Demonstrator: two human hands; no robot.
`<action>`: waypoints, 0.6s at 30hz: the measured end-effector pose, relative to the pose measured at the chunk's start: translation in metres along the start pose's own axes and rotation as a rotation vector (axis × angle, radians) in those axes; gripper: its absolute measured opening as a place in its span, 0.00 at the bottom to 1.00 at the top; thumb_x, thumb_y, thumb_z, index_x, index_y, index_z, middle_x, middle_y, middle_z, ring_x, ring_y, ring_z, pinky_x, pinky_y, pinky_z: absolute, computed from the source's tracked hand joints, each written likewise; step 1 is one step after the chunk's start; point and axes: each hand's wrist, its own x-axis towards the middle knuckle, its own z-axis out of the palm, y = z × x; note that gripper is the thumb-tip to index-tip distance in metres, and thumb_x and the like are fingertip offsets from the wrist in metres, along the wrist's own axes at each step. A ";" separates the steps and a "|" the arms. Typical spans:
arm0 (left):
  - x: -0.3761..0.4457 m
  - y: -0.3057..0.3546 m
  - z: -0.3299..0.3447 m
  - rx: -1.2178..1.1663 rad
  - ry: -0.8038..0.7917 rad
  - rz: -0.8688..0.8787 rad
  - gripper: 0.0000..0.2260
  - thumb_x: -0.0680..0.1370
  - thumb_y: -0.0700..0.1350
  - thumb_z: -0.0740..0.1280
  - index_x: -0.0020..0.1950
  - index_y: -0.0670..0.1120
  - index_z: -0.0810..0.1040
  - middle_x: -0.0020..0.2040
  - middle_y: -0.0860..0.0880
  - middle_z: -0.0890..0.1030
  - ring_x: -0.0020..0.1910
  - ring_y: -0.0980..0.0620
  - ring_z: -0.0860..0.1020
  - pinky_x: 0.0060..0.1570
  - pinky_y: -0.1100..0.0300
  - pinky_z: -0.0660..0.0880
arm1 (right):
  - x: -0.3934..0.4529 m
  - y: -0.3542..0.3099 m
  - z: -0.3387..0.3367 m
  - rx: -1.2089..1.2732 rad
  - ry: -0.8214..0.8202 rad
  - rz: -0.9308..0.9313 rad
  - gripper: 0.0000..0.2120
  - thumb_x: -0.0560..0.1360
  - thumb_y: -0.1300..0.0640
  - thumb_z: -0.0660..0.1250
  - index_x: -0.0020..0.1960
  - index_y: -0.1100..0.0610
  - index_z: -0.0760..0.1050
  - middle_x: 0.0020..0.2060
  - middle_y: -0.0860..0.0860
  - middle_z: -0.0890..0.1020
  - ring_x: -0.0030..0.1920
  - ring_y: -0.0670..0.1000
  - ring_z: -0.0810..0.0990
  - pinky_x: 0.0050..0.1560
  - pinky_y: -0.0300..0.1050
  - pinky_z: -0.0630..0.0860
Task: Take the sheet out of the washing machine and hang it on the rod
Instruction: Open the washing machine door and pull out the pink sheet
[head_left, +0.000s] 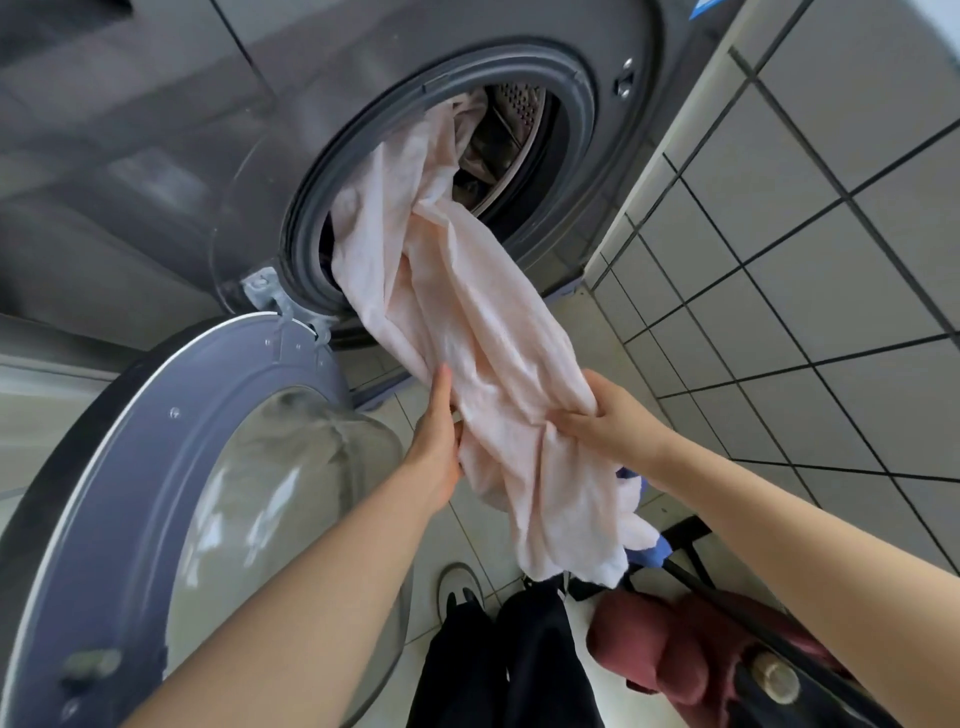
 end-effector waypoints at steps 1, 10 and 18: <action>-0.002 0.001 0.003 0.023 -0.041 0.014 0.39 0.63 0.79 0.59 0.64 0.54 0.75 0.54 0.50 0.84 0.55 0.49 0.81 0.58 0.49 0.76 | 0.000 0.002 0.005 -0.095 -0.007 -0.017 0.20 0.73 0.53 0.69 0.64 0.47 0.70 0.54 0.45 0.79 0.54 0.48 0.78 0.54 0.45 0.76; -0.025 0.009 0.019 0.156 0.274 0.129 0.23 0.63 0.56 0.79 0.50 0.47 0.76 0.46 0.49 0.82 0.44 0.50 0.81 0.48 0.54 0.78 | -0.044 0.017 0.065 -0.562 -0.154 -0.285 0.43 0.70 0.51 0.66 0.75 0.34 0.43 0.64 0.45 0.65 0.56 0.54 0.69 0.59 0.51 0.72; -0.033 0.005 0.001 0.260 0.363 0.201 0.17 0.69 0.44 0.71 0.54 0.44 0.70 0.47 0.47 0.78 0.39 0.54 0.76 0.34 0.61 0.70 | -0.036 0.014 0.044 -0.187 0.039 -0.080 0.17 0.73 0.66 0.57 0.58 0.51 0.67 0.55 0.49 0.77 0.55 0.51 0.77 0.48 0.43 0.75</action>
